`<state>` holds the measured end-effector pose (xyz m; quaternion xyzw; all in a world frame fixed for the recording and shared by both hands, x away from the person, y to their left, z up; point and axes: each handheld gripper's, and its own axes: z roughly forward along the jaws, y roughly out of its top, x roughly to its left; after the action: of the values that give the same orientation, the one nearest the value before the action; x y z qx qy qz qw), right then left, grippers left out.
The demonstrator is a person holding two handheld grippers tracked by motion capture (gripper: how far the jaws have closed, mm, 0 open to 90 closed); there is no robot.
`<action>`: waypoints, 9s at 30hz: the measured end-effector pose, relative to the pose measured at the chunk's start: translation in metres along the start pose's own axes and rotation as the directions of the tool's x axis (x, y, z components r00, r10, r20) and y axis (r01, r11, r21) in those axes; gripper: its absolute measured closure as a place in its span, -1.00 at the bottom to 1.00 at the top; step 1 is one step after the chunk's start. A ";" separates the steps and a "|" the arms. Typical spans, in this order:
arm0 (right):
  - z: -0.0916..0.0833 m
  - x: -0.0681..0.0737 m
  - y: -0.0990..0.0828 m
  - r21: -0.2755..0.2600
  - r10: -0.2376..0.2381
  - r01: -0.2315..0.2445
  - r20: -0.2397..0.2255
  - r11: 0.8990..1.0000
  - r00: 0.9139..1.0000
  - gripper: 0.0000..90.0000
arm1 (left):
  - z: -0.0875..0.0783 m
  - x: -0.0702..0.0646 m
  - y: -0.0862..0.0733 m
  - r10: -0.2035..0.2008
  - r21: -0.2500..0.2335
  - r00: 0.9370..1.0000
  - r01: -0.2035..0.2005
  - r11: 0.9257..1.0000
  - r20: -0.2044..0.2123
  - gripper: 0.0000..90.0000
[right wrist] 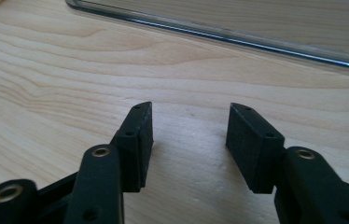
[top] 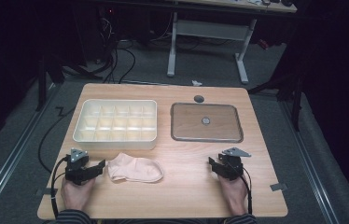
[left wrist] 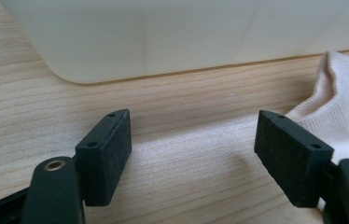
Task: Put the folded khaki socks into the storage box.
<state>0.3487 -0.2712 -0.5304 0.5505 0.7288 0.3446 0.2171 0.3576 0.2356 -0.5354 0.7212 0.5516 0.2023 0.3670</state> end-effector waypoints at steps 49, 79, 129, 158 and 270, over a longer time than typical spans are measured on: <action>0.005 0.121 0.018 -0.041 -0.196 0.194 -0.337 0.980 0.921 0.30 | -0.004 -0.047 0.004 0.073 0.043 0.992 -0.078 0.996 0.107 -0.27; 0.038 0.155 0.022 0.016 -0.254 0.276 -0.340 0.961 0.906 0.64 | 0.002 -0.060 0.003 0.146 0.081 0.985 -0.153 0.985 0.088 0.12; 0.017 0.135 0.020 -0.077 -0.285 0.274 -0.303 0.959 0.910 0.92 | -0.007 -0.086 0.019 0.172 -0.004 0.951 -0.176 0.984 0.259 0.74; -0.013 0.092 0.012 -0.071 -0.249 0.239 -0.238 0.968 0.939 0.92 | 0.007 -0.129 0.029 0.197 -0.016 0.910 -0.206 0.978 0.366 0.73; 0.026 0.155 0.013 -0.011 -0.313 0.331 -0.357 0.943 0.880 0.87 | 0.033 -0.134 0.017 0.176 0.062 0.947 -0.199 0.978 0.269 0.46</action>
<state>0.3289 -0.1147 -0.5289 0.3560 0.8456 0.3784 0.1228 0.3504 0.0971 -0.5284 0.8064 0.4355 0.1146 0.3834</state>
